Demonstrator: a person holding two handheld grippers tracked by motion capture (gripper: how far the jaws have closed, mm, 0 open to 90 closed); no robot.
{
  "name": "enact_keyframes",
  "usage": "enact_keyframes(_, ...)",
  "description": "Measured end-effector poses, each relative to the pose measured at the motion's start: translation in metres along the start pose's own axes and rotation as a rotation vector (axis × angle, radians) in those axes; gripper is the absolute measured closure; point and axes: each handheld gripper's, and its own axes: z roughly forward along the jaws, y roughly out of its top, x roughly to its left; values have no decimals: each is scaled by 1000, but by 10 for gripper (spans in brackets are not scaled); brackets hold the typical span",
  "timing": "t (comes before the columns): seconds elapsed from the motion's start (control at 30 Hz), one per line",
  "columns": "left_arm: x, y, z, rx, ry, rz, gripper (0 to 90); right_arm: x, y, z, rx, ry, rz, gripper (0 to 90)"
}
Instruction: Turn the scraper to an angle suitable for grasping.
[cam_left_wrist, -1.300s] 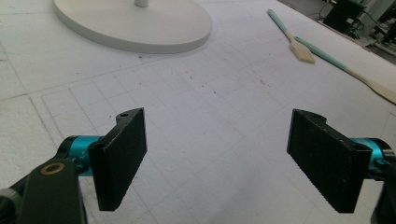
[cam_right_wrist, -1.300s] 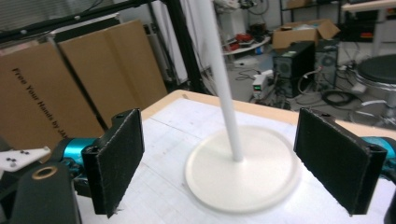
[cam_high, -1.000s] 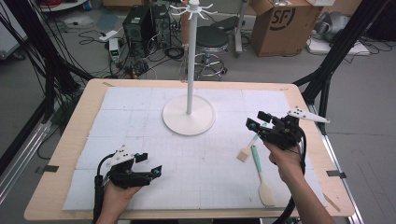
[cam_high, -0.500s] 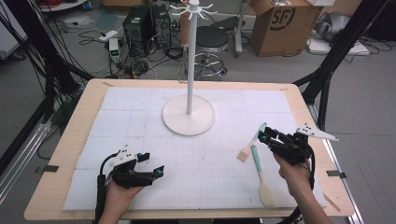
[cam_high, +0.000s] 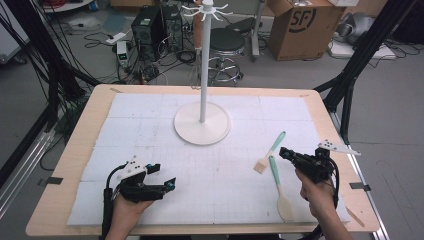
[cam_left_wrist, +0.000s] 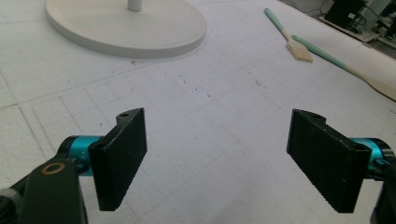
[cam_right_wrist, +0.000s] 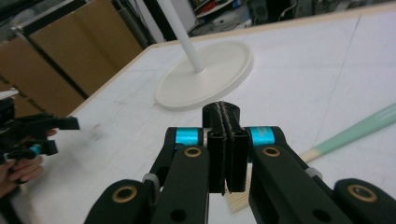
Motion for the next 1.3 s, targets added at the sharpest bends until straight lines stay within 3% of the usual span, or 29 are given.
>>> enact_keyframes(0.13, 1, -1, -2, -4, 4, -5, 207, -12, -6, 3, 33, 20, 103, 898)
enact_keyframes(0.27, 1, -2, -4, -4, 10, -6, 207, -20, -11, 4, 84, -31, 134, 898)
enact_keyframes(0.33, 1, -2, -4, -1, 11, -4, 208, -25, -15, 5, 98, -47, 120, 898)
enact_keyframes(0.67, -1, -2, 1, 12, -3, 6, 207, -48, -33, 18, 202, -103, 224, 898)
enact_keyframes(0.93, -1, -2, 0, 9, 0, 4, 207, -63, -35, 33, 257, -146, 246, 899)
enact_keyframes(1.3, -1, -2, 0, 12, -2, 7, 208, -63, -37, 34, 288, -150, 246, 898)
